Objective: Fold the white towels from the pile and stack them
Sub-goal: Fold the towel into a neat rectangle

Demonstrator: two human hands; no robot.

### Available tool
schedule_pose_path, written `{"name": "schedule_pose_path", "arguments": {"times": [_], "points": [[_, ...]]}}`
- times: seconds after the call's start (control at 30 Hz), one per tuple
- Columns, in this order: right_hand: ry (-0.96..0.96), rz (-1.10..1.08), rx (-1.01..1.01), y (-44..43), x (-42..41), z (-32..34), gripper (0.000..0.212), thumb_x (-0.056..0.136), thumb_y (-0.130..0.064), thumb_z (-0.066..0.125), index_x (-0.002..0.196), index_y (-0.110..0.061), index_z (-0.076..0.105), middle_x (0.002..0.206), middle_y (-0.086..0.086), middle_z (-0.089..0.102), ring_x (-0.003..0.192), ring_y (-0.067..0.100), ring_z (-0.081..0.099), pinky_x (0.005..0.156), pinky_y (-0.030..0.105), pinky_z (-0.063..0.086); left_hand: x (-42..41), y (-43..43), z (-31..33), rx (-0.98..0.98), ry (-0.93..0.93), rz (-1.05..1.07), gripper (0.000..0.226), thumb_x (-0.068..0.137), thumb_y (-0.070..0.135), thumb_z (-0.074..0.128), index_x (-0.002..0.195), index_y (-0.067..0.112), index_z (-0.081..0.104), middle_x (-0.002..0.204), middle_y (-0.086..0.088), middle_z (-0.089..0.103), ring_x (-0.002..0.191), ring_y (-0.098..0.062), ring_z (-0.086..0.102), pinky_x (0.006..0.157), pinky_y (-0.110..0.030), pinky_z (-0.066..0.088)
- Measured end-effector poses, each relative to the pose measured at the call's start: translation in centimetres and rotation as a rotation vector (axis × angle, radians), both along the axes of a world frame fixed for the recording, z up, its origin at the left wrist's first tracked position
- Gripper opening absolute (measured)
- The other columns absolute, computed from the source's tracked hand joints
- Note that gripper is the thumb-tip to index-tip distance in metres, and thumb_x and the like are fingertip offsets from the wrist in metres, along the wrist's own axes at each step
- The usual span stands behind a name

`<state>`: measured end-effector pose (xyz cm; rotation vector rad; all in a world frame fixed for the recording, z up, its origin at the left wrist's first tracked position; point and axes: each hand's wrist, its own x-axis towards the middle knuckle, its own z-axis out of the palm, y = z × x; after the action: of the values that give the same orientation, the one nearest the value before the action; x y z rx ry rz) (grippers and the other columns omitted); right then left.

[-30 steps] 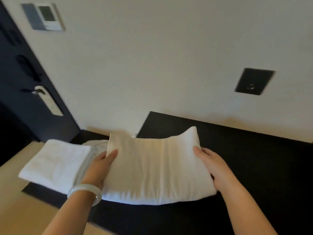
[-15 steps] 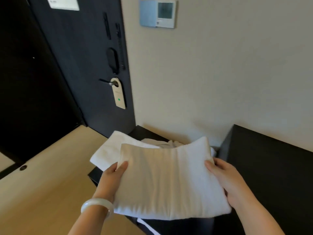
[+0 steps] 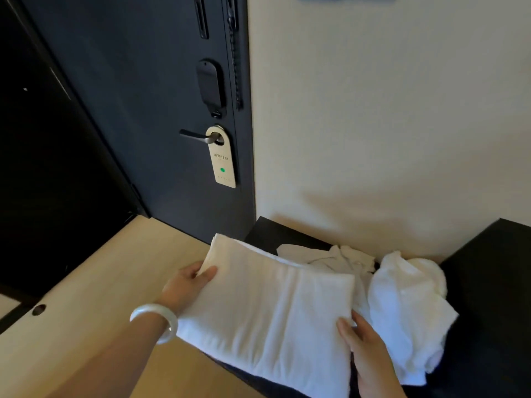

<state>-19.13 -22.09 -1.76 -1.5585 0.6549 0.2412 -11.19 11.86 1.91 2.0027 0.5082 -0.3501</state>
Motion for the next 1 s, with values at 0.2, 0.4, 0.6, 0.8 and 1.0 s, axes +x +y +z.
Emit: {"name": "schedule_pose_path", "arguments": {"times": [0.2, 0.4, 0.6, 0.8, 1.0], "points": [[0.046, -0.082, -0.016, 2.0, 5.7, -4.9, 0.035, 0.094, -0.035, 0.064, 0.128, -0.03, 0.059, 0.103, -0.008, 0.068, 0.102, 0.019, 0.063, 0.096, 0.044, 0.05, 8.5, 2.1, -5.4, 0.097, 0.07, -0.117, 0.042, 0.096, 0.049, 0.053, 0.132, 0.027, 0.054, 0.106, 0.009, 0.068, 0.09, -0.016, 0.066, 0.078, -0.026, 0.044], [0.085, -0.086, -0.217, 2.3, 7.5, -8.2, 0.022, 0.099, -0.027, 0.057, 0.119, -0.02, 0.058, 0.094, -0.007, 0.065, 0.084, 0.015, 0.064, 0.062, 0.024, 0.044, 9.9, 1.5, -12.3, 0.185, 0.089, -0.194, 0.056, 0.096, 0.025, 0.061, 0.145, 0.017, 0.035, 0.134, -0.008, 0.053, 0.104, -0.022, 0.049, 0.087, -0.033, 0.039], [0.118, 0.014, -0.426, 3.0, 7.9, -6.6, 0.031, 0.097, -0.017, 0.057, 0.127, -0.012, 0.055, 0.102, 0.002, 0.064, 0.093, 0.02, 0.061, 0.076, 0.035, 0.049, 9.8, 0.3, -11.7, 0.476, 0.045, -0.241, 0.069, 0.095, 0.033, 0.06, 0.152, 0.019, 0.023, 0.143, -0.011, 0.04, 0.124, -0.032, 0.045, 0.102, -0.045, 0.041], [-0.22, 0.567, -1.219, 6.4, 9.0, -6.6, 0.074, 0.095, -0.039, 0.052, 0.158, -0.027, 0.016, 0.166, 0.004, 0.005, 0.153, 0.029, 0.004, 0.121, 0.05, 0.013, 7.6, -5.2, -13.4, 0.826, -0.147, -0.787, 0.089, 0.093, 0.068, 0.036, 0.145, 0.037, -0.03, 0.155, 0.002, -0.035, 0.144, -0.03, -0.028, 0.116, -0.056, -0.011], [-0.099, 0.76, -1.182, 4.4, 9.4, -9.2, 0.066, 0.102, -0.05, 0.024, 0.154, -0.036, -0.014, 0.158, -0.008, -0.034, 0.145, 0.019, -0.033, 0.123, 0.047, -0.005, 8.0, -5.3, -15.7, 0.891, -0.034, -0.919, 0.087, 0.091, 0.073, 0.018, 0.132, 0.033, -0.048, 0.143, -0.001, -0.053, 0.139, -0.035, -0.037, 0.115, -0.064, -0.01]]}}
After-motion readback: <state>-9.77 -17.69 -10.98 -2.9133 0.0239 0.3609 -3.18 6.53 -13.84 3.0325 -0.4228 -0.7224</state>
